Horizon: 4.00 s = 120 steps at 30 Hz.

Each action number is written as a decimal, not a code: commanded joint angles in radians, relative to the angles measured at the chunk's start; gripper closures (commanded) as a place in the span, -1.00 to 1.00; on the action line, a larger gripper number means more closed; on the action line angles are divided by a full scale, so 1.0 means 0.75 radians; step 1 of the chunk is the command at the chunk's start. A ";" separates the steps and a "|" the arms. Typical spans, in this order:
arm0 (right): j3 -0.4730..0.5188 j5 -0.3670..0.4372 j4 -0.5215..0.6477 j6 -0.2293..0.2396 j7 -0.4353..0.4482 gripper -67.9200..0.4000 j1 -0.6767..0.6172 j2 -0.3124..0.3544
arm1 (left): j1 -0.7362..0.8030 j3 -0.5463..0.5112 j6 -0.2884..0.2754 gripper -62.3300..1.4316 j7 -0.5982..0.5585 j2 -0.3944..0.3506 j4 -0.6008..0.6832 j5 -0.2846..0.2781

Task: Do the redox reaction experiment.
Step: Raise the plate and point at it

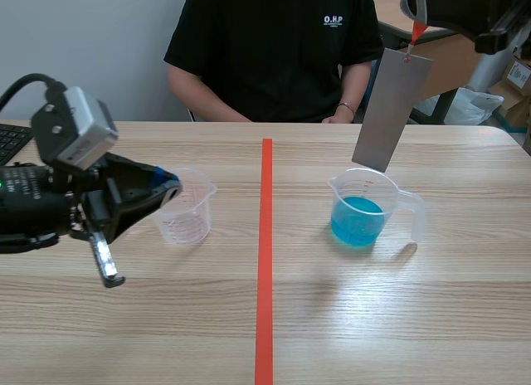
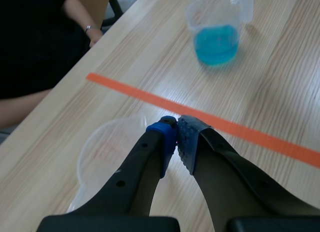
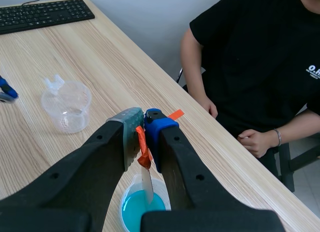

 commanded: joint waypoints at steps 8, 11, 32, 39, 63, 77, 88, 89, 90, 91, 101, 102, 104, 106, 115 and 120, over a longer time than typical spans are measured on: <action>0.027 0.020 0.022 0.008 0.020 0.94 0.023 0.021 | -0.264 0.168 0.064 0.80 0.084 0.293 -0.148 0.140; 0.027 0.020 0.022 0.008 0.020 0.94 0.023 0.021 | -0.334 0.192 0.064 0.80 0.084 0.382 -0.250 0.158; 0.027 0.020 0.022 0.008 0.020 0.94 0.023 0.021 | -0.606 0.346 0.092 0.80 0.008 0.818 -0.732 0.230; 0.027 0.020 0.022 0.008 0.020 0.94 0.023 0.021 | -0.606 0.346 0.130 0.80 -0.037 0.896 -0.799 0.284; 0.027 0.020 0.022 0.008 0.021 0.94 0.023 0.021 | -0.605 0.374 0.173 0.80 -0.058 0.943 -0.836 0.343; 0.027 0.020 0.022 0.008 0.020 0.94 0.023 0.021 | -0.605 0.374 0.173 0.80 -0.090 0.943 -0.836 0.338; 0.027 0.020 0.022 0.008 0.020 0.94 0.023 0.021 | -0.605 0.374 0.172 0.80 -0.094 0.943 -0.836 0.303; 0.027 0.020 0.022 0.008 0.020 0.94 0.023 0.021 | -0.605 0.374 0.172 0.80 -0.095 0.943 -0.836 0.303; 0.027 0.020 0.022 0.008 0.020 0.94 0.023 0.021 | -0.605 0.374 0.172 0.80 -0.096 0.943 -0.836 0.303; 0.027 0.020 0.022 0.008 0.020 0.94 0.023 0.021 | -0.605 0.374 0.172 0.80 -0.099 0.943 -0.836 0.303; 0.027 0.020 0.022 0.008 0.020 0.94 0.023 0.021 | -0.605 0.374 0.163 0.80 -0.101 0.942 -0.836 0.304; 0.027 0.020 0.022 0.008 0.020 0.94 0.023 0.021 | -0.605 0.374 0.163 0.80 -0.101 0.942 -0.836 0.304; 0.027 0.020 0.022 0.008 0.020 0.94 0.023 0.021 | -0.605 0.374 0.163 0.80 -0.099 0.942 -0.836 0.304; 0.027 0.020 0.022 0.008 0.020 0.94 0.023 0.021 | -0.605 0.374 0.163 0.80 -0.097 0.940 -0.836 0.303; 0.027 0.020 0.022 0.008 0.020 0.94 0.023 0.021 | -0.571 0.373 0.169 0.80 -0.104 0.823 -0.808 0.275; 0.027 0.020 0.022 0.008 0.020 0.94 0.023 0.021 | -0.487 0.367 0.170 0.80 -0.122 0.590 -0.644 0.130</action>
